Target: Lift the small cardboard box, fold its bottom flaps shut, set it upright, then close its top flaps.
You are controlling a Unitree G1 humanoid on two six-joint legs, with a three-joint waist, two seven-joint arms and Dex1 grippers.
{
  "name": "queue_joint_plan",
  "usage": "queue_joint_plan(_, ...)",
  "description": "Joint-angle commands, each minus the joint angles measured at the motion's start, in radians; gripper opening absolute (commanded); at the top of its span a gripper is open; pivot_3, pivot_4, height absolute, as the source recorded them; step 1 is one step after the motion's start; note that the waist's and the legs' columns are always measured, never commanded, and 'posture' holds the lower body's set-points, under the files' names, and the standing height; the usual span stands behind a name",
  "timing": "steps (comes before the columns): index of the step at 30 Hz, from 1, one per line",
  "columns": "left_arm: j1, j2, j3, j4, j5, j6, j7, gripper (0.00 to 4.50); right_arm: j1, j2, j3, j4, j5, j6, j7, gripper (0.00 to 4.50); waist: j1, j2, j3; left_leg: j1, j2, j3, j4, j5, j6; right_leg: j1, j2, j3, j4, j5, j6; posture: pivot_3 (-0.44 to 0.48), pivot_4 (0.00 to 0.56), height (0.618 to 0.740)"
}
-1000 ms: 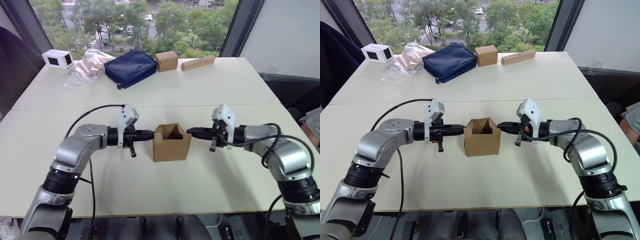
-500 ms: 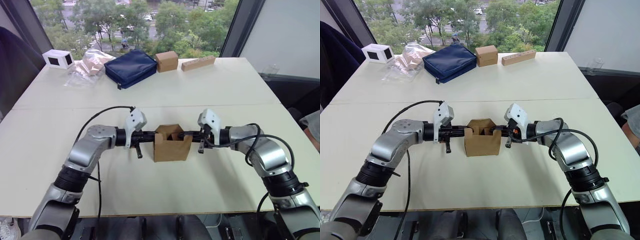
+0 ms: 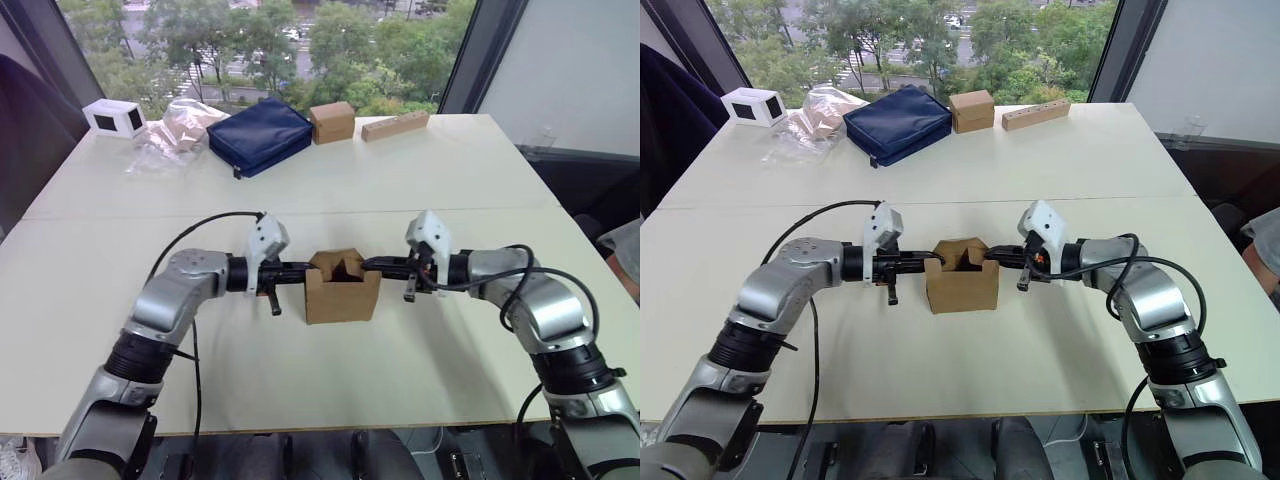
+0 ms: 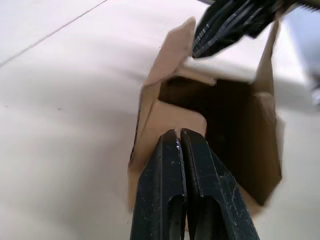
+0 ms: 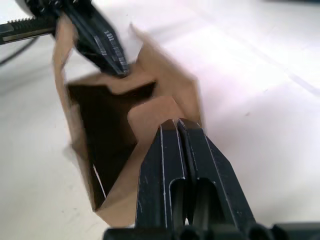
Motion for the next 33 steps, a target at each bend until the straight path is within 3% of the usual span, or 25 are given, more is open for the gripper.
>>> queue_joint_plan(1,-0.069,0.036,0.111,0.065,-0.054,0.015,-0.008,0.08,-0.021,-0.02,-0.16,-0.07,0.128,0.066,-0.03,0.0,0.001,0.0,0.0,0.0,0.0,0.0,0.0,0.0,0.0,0.0,0.0,0.0,0.0,0.0,0.0,0.0,0.15,0.74)
queue_joint_plan(8,-0.161,0.034,0.062,0.39,0.099,-0.177,-0.033,0.08,-0.01,-0.072,-0.267,-0.248,0.319,0.231,-0.091,0.0,0.002,0.0,0.0,0.0,-0.001,0.0,0.0,0.0,0.0,0.0,-0.001,0.0,0.0,0.0,0.0,0.0,0.15,0.74)
queue_joint_plan(13,-0.272,-0.035,-0.008,0.676,0.189,-0.306,-0.134,0.08,0.069,-0.119,-0.205,-0.464,0.448,0.345,-0.111,0.0,0.006,0.0,0.0,-0.001,-0.001,-0.001,0.0,0.0,0.0,0.0,0.0,-0.002,-0.001,0.0,0.0,0.0,0.15,0.74)
queue_joint_plan(17,-0.341,-0.089,-0.038,0.845,0.248,-0.397,-0.188,0.08,0.101,-0.135,-0.109,-0.538,0.381,0.307,-0.144,0.0,0.003,-0.001,0.0,-0.002,-0.002,0.0,0.001,0.0,0.0,0.0,-0.001,-0.002,-0.001,0.0,0.0,0.0,0.15,0.74)
queue_joint_plan(21,-0.38,-0.147,-0.071,0.973,0.32,-0.508,-0.226,0.08,0.061,-0.086,0.002,-0.503,0.242,0.243,-0.241,0.0,-0.002,-0.001,0.0,-0.002,-0.002,0.0,0.0,0.0,0.0,-0.001,0.0,-0.002,-0.001,0.0,0.0,0.0,0.15,0.74)
queue_joint_plan(33,-0.406,-0.224,-0.049,1.039,0.362,-0.594,-0.23,0.08,0.035,-0.081,0.152,-0.453,0.075,0.212,-0.285,0.0,0.001,-0.001,0.0,-0.003,-0.001,0.0,0.0,0.0,0.0,-0.004,0.0,-0.001,0.0,0.0,0.0,0.0,0.15,0.74)
